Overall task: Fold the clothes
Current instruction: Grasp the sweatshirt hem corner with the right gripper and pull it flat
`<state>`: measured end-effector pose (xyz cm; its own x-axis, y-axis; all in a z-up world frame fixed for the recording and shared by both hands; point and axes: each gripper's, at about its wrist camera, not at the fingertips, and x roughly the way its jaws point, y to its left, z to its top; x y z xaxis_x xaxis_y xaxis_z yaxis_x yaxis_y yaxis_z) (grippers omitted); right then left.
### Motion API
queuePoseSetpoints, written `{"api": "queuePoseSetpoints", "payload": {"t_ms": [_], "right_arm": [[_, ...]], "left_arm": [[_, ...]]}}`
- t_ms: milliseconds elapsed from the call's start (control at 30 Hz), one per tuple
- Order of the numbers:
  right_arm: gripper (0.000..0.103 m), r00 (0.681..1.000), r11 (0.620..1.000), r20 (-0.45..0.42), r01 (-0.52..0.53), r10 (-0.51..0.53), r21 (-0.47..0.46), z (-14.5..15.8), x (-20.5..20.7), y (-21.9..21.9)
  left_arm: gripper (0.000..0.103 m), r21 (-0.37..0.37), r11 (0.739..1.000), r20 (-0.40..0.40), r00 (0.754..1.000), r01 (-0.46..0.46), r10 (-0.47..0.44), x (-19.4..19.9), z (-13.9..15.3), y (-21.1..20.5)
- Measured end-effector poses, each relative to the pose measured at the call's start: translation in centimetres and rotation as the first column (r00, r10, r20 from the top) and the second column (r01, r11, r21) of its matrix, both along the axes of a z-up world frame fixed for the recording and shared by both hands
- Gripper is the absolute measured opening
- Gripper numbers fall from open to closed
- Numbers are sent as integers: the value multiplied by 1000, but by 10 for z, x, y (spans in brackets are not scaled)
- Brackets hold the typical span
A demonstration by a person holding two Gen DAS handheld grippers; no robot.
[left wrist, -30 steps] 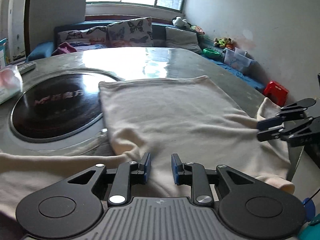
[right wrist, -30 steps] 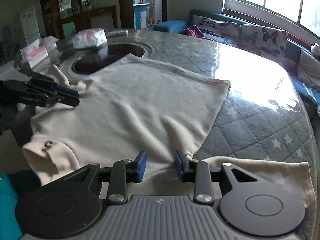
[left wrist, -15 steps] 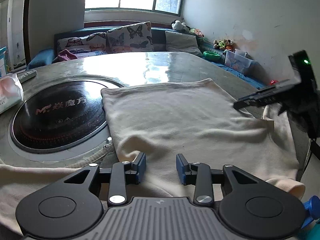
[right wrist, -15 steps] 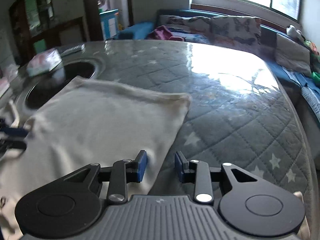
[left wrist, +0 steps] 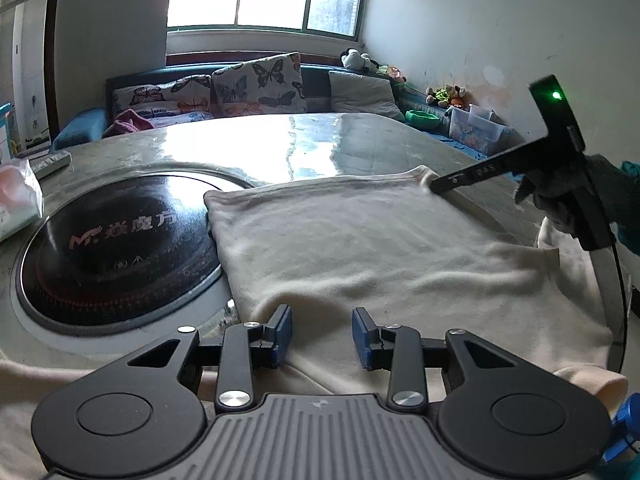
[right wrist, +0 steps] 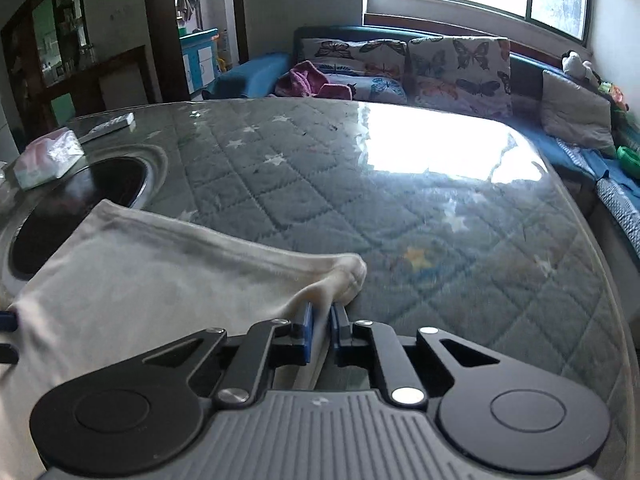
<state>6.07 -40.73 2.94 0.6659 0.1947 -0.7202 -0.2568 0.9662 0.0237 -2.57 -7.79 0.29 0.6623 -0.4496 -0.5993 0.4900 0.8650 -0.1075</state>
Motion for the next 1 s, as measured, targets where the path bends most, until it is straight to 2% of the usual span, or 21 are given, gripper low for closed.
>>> {"api": "queuePoseSetpoints", "payload": {"t_ms": [300,367,467,600,700,767,900,1000], "right_arm": [[8,1000,998,24,21,-20,-61,-5,44,7],[9,1000,998,16,14,-13,-67,-4,52,8],[9,1000,996,15,8,-7,-86,0,55,11],[13,998,994,38,-41,45,-97,10,34,18],[13,991,989,33,-127,129,-73,16,8,29],[19,979,978,21,-201,203,-62,16,-11,40],[20,953,951,-6,-304,304,-54,7,-45,63],[21,941,939,-6,-338,339,-53,0,-65,74]], "left_arm": [[38,48,999,16,1000,-17,16,18,0,-5],[42,43,999,-2,1000,-30,30,26,-1,-5],[43,33,998,-28,998,-55,56,34,0,-3],[43,24,996,-3,996,-86,86,30,8,-4],[43,-31,995,-1,995,-99,99,29,16,-2],[43,-51,993,-7,994,-107,107,35,18,-3],[42,-71,987,-63,988,-143,139,64,14,-5],[41,-81,977,-111,976,-196,187,80,9,1]]}}
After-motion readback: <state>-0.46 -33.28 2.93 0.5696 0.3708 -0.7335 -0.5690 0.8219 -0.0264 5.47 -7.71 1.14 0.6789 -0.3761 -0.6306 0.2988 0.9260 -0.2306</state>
